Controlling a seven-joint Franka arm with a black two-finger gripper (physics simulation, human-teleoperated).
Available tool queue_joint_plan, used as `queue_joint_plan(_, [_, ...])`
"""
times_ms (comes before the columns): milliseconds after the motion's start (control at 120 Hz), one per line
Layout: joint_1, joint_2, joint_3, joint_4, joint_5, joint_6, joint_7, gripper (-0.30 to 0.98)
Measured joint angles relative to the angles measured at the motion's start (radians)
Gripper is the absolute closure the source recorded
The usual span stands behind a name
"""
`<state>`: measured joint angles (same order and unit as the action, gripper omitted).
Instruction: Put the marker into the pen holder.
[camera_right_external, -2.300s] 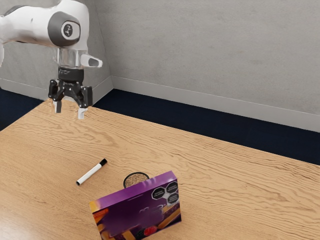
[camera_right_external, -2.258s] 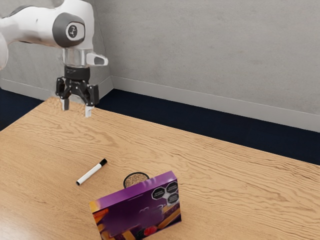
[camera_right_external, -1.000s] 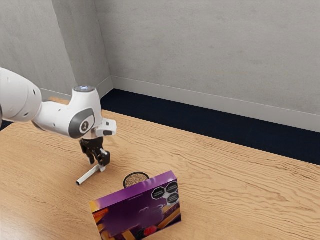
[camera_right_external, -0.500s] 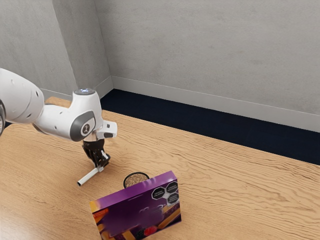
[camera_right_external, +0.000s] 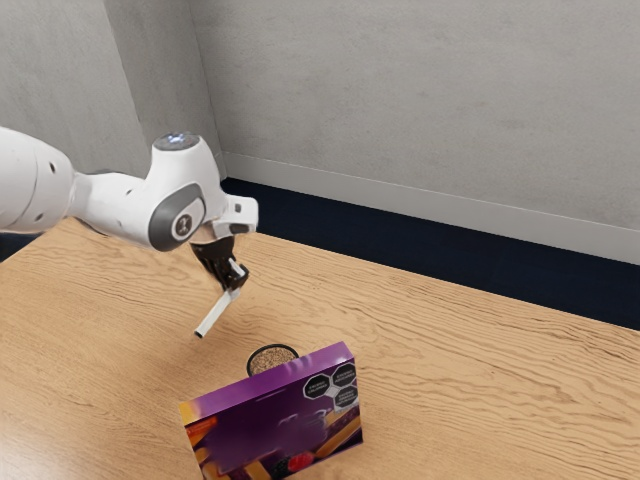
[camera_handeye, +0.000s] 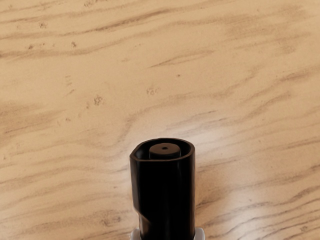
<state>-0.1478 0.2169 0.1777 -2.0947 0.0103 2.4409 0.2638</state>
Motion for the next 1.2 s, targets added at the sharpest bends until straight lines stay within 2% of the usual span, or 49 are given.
queue_joint_plan(117, [-0.047,-0.061,0.0,0.006,-0.031,0.03,-0.007,0.78])
queue_joint_plan(358, [-0.157,-0.139,0.002,0.004,-0.138,0.094,-0.037,0.78])
queue_joint_plan(567, [-0.256,-0.149,0.005,-0.003,-0.175,0.133,-0.09,0.78])
queue_joint_plan(750, [-0.333,-0.15,0.001,-0.113,-0.158,0.249,-0.126,0.78])
queue_joint_plan(958, [-0.329,-0.164,0.002,-0.214,-0.076,0.425,-0.139,0.77])
queue_joint_plan(1167, [-0.371,-0.217,0.018,-0.3,-0.058,0.528,-0.143,0.74])
queue_joint_plan(1200, [-0.35,-0.225,-0.011,-0.313,-0.058,0.538,-0.144,0.74])
